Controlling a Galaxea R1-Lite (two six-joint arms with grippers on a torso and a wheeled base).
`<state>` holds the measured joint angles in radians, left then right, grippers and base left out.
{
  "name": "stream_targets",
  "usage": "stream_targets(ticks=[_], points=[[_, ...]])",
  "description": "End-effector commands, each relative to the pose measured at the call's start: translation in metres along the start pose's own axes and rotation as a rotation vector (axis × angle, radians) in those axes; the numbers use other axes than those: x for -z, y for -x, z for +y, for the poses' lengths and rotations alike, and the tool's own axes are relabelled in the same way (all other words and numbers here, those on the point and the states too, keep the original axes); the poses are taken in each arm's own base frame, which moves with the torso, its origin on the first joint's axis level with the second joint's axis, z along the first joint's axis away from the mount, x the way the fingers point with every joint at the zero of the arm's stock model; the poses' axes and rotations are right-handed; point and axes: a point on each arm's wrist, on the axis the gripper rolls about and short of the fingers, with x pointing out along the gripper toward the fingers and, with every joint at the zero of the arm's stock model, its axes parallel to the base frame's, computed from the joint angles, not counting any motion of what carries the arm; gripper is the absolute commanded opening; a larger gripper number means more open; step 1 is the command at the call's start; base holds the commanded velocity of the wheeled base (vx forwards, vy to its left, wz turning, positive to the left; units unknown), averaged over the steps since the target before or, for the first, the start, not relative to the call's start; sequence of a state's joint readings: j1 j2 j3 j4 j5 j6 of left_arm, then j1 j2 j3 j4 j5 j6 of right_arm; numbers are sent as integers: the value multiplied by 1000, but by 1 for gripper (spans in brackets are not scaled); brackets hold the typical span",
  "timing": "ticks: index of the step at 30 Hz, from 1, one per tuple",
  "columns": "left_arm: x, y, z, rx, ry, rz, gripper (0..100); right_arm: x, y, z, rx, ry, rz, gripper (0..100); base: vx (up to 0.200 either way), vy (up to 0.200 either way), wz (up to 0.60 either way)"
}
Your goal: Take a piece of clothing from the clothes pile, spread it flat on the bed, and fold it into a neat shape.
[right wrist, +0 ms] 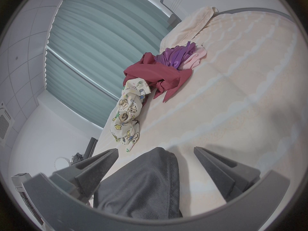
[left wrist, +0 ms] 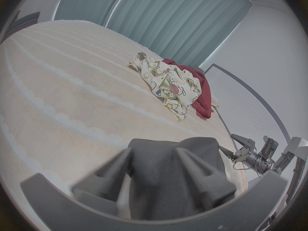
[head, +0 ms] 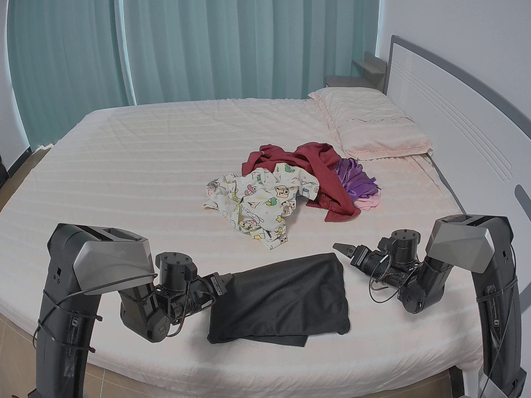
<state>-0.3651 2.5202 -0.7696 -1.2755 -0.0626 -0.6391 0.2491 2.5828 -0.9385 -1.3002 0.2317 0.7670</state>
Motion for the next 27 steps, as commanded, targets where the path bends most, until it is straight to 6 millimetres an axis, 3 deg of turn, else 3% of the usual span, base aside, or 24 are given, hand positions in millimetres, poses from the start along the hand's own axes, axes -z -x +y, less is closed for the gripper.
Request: stream_targets(ticks=[1,6,14,18,21,27], points=[[-1,-3,4,-12,4,-13,0,11,3,0,11,2,38,100,0,0,0],[-2,-6,4,-21,3,-40,0,14,9,0,19,1,57,100,0,0,0],[1,-11,7,7,-2,-105,0,28,60,-2,-24,143,281,100,0,0,0],[3,-12,9,1,-5,-115,0,42,67,-6,12,196,369,100,0,0,0],[3,-12,9,1,-5,-117,0,42,71,-5,9,212,391,100,0,0,0],[4,-12,10,-2,-3,-112,0,55,67,-6,0,299,425,100,0,0,0]])
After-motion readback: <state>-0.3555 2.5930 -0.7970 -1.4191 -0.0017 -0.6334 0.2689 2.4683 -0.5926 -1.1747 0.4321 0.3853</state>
